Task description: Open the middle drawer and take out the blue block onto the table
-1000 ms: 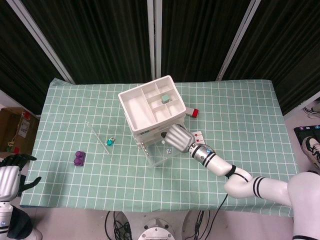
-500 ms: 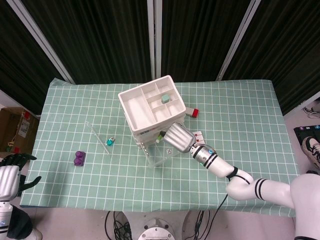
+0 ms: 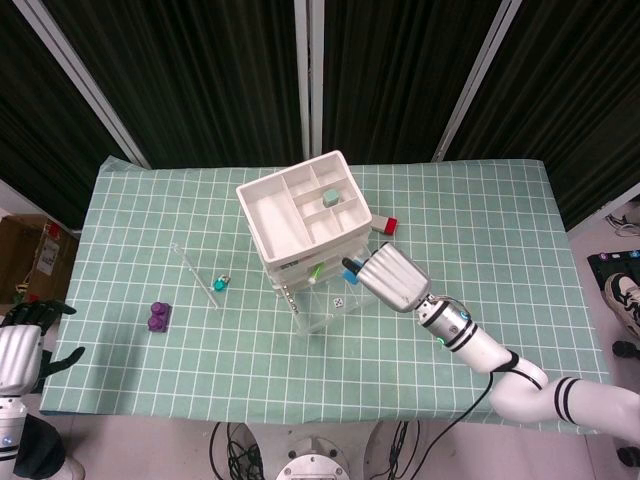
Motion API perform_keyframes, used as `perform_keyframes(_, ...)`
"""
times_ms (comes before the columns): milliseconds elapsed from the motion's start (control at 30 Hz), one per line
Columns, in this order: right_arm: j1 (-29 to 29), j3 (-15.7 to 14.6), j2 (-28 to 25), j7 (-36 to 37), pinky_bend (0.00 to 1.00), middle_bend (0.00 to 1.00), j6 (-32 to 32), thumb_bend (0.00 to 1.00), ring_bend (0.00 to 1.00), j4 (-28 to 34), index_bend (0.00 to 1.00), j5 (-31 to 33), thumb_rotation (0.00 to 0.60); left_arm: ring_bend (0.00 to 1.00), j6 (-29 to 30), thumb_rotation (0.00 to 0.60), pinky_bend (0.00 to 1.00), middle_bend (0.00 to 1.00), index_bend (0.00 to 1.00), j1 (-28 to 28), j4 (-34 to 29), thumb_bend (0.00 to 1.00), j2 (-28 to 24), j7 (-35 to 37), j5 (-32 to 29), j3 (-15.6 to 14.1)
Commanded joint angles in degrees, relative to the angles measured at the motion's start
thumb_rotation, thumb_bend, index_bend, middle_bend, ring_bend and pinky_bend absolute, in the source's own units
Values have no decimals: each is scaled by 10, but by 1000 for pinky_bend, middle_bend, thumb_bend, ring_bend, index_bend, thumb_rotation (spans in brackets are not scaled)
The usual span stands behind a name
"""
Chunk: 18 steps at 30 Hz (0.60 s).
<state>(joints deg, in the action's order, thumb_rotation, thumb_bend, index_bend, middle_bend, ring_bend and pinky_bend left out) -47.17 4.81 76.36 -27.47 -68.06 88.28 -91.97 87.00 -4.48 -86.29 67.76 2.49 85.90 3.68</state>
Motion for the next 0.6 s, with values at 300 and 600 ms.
perform_keyframes(300,64,-95,-2,73,1000,947,-52,358,1000,25,609,-140,600,241,3,600,231,315,353,-3,-22,134,-6,-18,6,1)
perform_keyframes(600,42,-99,113,85,1000,947,19,359,1000,-68,607,-162,600,241,9,600,231,315,354,-1,-31,135,-11,-25,5,0)
